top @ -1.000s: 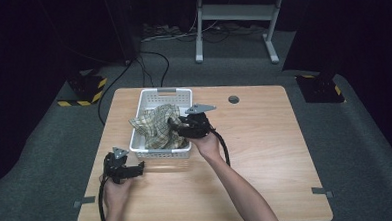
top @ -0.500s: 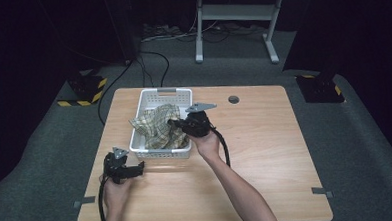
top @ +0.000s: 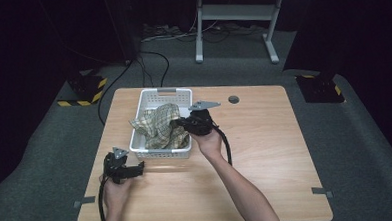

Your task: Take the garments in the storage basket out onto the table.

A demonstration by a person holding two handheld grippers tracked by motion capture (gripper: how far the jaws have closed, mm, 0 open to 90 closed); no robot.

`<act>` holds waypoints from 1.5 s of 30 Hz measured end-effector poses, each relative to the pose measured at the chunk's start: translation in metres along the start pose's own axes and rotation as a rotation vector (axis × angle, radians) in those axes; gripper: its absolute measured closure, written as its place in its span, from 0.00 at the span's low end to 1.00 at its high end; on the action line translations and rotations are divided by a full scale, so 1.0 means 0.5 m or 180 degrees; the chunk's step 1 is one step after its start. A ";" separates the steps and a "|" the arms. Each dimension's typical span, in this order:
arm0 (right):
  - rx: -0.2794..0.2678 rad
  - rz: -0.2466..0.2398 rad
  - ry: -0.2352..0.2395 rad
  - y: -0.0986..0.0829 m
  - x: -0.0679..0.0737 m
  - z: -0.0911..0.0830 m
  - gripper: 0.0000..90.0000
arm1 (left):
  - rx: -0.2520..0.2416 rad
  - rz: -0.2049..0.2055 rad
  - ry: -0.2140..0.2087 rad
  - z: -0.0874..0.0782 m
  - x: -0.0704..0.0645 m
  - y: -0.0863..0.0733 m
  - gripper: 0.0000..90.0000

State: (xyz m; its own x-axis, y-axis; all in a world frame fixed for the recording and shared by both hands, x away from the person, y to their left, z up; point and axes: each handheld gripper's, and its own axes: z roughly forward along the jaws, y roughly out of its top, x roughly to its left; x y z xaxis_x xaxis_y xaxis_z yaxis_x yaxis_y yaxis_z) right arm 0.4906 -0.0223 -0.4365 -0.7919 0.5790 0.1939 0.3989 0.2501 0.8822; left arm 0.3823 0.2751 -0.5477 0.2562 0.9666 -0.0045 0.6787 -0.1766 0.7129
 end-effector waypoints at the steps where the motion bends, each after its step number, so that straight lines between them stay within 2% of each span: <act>1: -0.0023 0.0013 0.0006 0.002 -0.002 -0.004 0.98 | 0.0000 0.0000 0.0000 0.000 0.000 0.000 0.06; 12: -0.0051 -0.0017 0.0054 0.009 -0.004 -0.018 0.98 | -0.0001 0.0002 -0.0001 0.000 0.000 0.000 0.06; 45: -0.0210 0.0051 0.0087 0.025 -0.040 -0.087 0.97 | -0.0001 -0.0002 0.0001 0.000 0.000 0.000 0.05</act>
State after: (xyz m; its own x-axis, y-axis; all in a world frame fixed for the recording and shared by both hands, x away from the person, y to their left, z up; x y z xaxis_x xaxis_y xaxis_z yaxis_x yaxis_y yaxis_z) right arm 0.4912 -0.0646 -0.4106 -0.7984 0.5609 0.2190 0.3810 0.1889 0.9051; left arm 0.3823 0.2750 -0.5478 0.2556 0.9668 -0.0048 0.6787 -0.1759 0.7130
